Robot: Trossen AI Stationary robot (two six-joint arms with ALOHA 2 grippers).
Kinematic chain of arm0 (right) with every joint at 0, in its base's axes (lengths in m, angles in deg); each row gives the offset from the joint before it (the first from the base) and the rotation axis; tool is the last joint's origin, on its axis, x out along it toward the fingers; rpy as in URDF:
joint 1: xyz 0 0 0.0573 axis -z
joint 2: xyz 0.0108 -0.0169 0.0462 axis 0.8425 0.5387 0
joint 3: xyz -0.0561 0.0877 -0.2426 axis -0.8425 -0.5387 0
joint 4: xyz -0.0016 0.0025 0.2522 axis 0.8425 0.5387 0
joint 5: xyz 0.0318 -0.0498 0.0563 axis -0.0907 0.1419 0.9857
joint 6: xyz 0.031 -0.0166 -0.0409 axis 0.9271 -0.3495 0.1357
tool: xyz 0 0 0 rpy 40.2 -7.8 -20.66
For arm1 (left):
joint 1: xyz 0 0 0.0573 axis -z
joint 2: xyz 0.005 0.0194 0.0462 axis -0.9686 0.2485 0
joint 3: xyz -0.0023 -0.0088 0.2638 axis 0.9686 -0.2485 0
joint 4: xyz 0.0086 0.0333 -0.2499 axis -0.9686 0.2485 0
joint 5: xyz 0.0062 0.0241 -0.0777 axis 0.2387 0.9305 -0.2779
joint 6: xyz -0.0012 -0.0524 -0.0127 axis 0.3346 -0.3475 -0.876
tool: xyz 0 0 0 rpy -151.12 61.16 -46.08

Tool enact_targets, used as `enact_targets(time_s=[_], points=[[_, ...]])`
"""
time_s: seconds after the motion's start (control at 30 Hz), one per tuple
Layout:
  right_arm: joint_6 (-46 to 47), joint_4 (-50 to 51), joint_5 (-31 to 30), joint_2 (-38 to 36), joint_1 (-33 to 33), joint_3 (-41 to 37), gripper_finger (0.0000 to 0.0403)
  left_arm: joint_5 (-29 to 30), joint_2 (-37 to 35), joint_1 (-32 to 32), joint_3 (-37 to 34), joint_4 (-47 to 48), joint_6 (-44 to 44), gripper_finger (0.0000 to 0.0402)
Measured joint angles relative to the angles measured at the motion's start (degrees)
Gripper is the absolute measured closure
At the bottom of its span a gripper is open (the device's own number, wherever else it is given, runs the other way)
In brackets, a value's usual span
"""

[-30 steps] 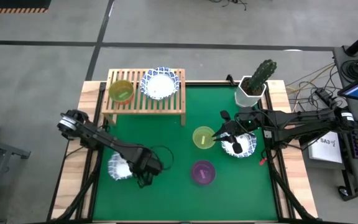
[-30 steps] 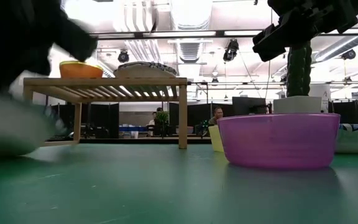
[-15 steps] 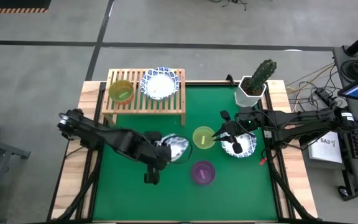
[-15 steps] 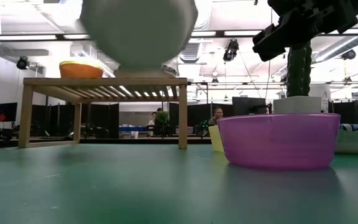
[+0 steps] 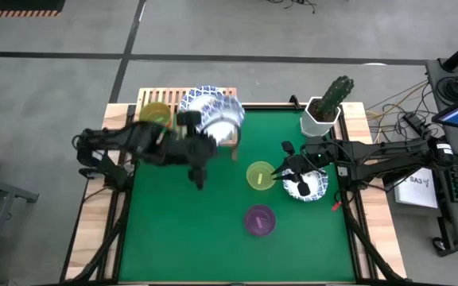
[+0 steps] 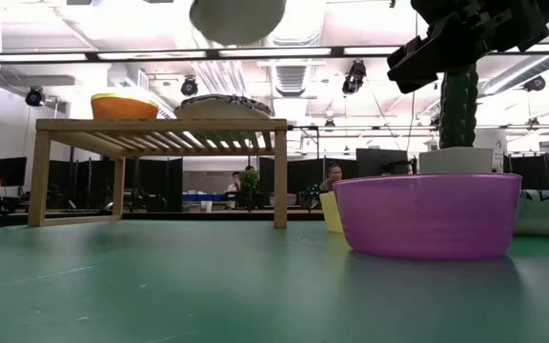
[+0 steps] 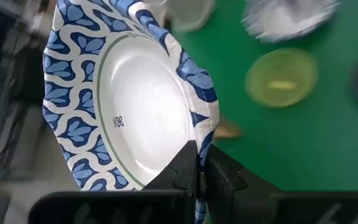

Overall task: Place and stack bowls onto a shelf
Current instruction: Stack the blue patterned bowl on top of another blue patterned bowl on the shelf

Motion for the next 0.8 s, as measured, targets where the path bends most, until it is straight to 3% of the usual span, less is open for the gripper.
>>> enact_targets(time_s=[0.3,0.4,0.8], points=[[-0.01,0.00,0.00,0.00,0.00,0.00,0.0335,-0.15,0.01,-16.51,-5.58,0.38,4.65,0.0402],[-0.01,0.00,-0.02,0.00,0.00,0.00,0.0335,-2.66,0.02,-20.01,-8.16,0.04,4.87,0.0402],[-0.02,0.14,-2.98,0.00,0.00,0.00,0.0335,-4.87,0.07,-22.68,-15.03,-4.83,6.97,0.0402]])
